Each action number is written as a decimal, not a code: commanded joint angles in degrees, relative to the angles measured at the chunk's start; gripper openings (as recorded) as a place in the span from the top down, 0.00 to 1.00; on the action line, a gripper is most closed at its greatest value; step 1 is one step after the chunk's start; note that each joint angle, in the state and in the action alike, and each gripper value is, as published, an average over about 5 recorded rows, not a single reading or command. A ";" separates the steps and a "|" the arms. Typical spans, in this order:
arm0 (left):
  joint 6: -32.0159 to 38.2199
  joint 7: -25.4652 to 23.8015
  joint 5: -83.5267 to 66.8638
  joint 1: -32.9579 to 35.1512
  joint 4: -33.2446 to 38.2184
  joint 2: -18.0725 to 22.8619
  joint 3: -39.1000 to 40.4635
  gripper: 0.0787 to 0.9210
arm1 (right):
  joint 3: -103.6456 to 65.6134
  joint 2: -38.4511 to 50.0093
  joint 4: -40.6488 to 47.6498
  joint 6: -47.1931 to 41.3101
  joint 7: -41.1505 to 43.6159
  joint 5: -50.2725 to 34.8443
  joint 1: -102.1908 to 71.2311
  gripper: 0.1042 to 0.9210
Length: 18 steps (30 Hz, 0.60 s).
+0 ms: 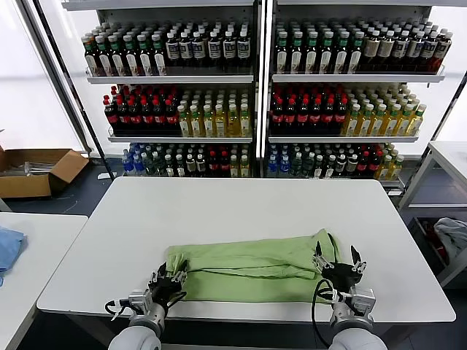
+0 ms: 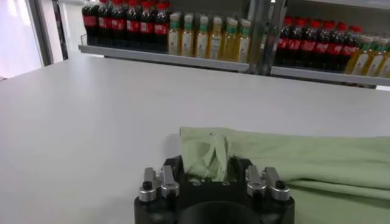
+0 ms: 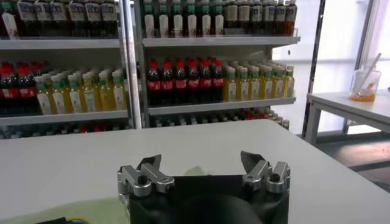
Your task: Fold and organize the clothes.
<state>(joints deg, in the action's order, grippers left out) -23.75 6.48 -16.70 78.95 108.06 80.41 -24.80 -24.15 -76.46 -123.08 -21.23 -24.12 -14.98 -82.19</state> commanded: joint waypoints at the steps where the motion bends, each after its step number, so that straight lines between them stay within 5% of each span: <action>1: 0.65 -1.19 2.00 0.12 -1.09 0.28 0.21 0.52 | -0.14 0.15 -0.02 -0.04 -0.09 -0.03 0.17 0.12; 11: 3.04 -1.72 2.63 0.77 0.86 -3.10 -4.75 0.86 | -0.13 0.34 0.00 -0.74 -0.23 -0.12 1.46 0.12; 18: 3.72 -3.18 -4.10 1.65 1.13 -19.94 -23.06 0.96 | 0.65 0.22 0.92 -0.95 -0.32 -0.13 2.91 0.12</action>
<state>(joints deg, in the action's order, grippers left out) -21.06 4.34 -15.51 80.17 108.36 76.71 -29.78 -23.96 -76.17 -122.77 -22.08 -24.38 -15.13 -80.21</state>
